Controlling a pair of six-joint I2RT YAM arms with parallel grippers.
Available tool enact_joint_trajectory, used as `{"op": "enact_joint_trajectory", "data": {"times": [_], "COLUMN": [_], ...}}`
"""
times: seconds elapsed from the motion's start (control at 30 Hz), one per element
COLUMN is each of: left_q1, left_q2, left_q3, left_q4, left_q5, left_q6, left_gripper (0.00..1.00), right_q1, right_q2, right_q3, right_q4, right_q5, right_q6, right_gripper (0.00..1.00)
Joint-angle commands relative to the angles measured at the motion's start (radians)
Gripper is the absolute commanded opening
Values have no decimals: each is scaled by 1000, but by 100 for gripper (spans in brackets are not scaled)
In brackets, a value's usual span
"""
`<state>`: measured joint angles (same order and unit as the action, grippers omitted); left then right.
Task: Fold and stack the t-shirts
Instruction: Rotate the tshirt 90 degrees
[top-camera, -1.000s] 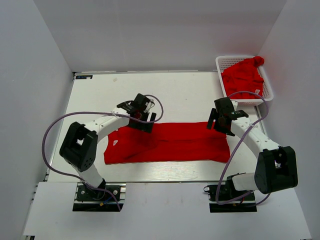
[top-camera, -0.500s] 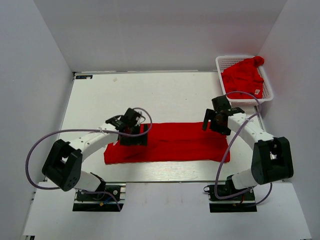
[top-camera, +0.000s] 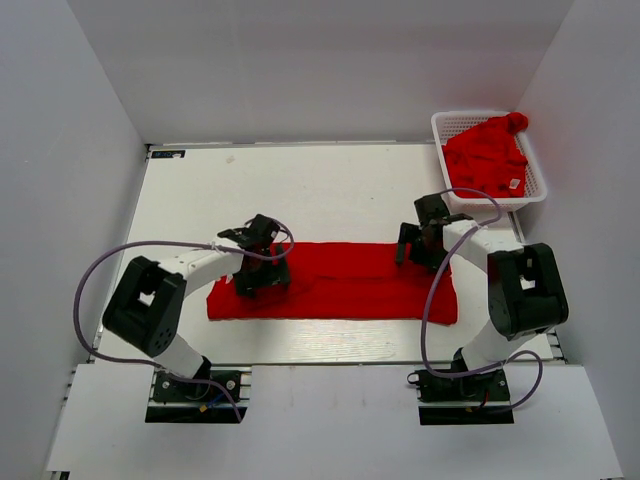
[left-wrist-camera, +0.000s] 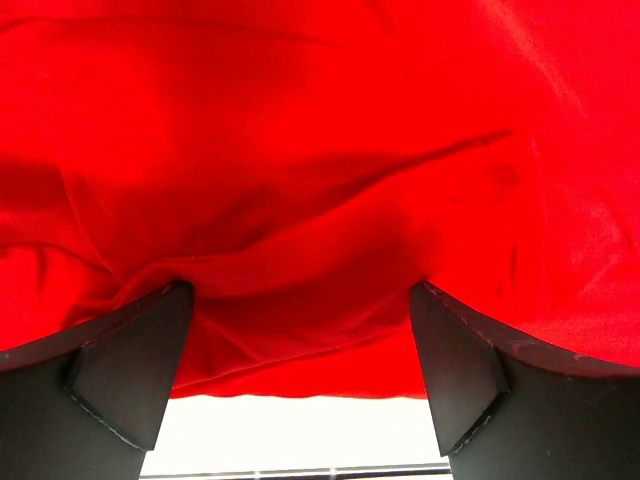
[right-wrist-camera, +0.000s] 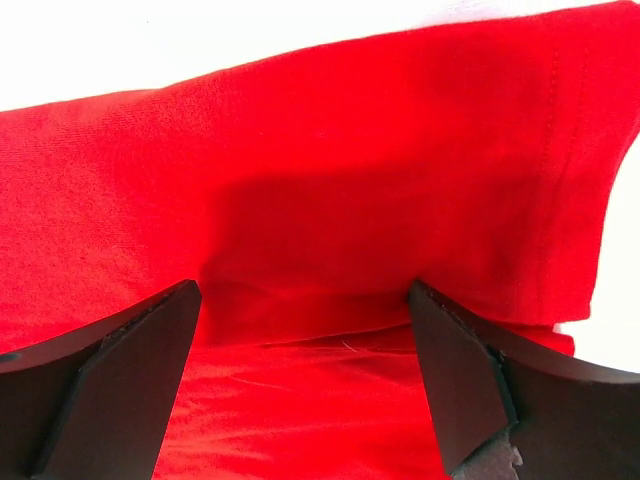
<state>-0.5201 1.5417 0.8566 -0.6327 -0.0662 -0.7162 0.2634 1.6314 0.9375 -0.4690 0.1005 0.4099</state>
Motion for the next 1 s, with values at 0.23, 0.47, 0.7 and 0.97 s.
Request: {"op": "enact_joint_trajectory", "data": {"times": [0.23,0.47,0.7,0.97], "left_q1": [118,127,127,127], "left_q2": [322,687,1077,1207], "left_q3": [229,757,1303,1451], "left_q4": [41,25,-54,186], "left_q5": [-36,21,213,328], "left_q6": [90,355,541,474], "left_gripper": [100,100,100,100], "right_q1": [16,105,265,499], "right_q2": [-42,-145,-130,48], "right_q3": [-152,-324,-359,-165], "right_q4": [76,182,292,345], "right_q5": [-81,-235,-396,-510], "right_q6": [47,104,104,127], "right_gripper": [90,90,90,90]}}
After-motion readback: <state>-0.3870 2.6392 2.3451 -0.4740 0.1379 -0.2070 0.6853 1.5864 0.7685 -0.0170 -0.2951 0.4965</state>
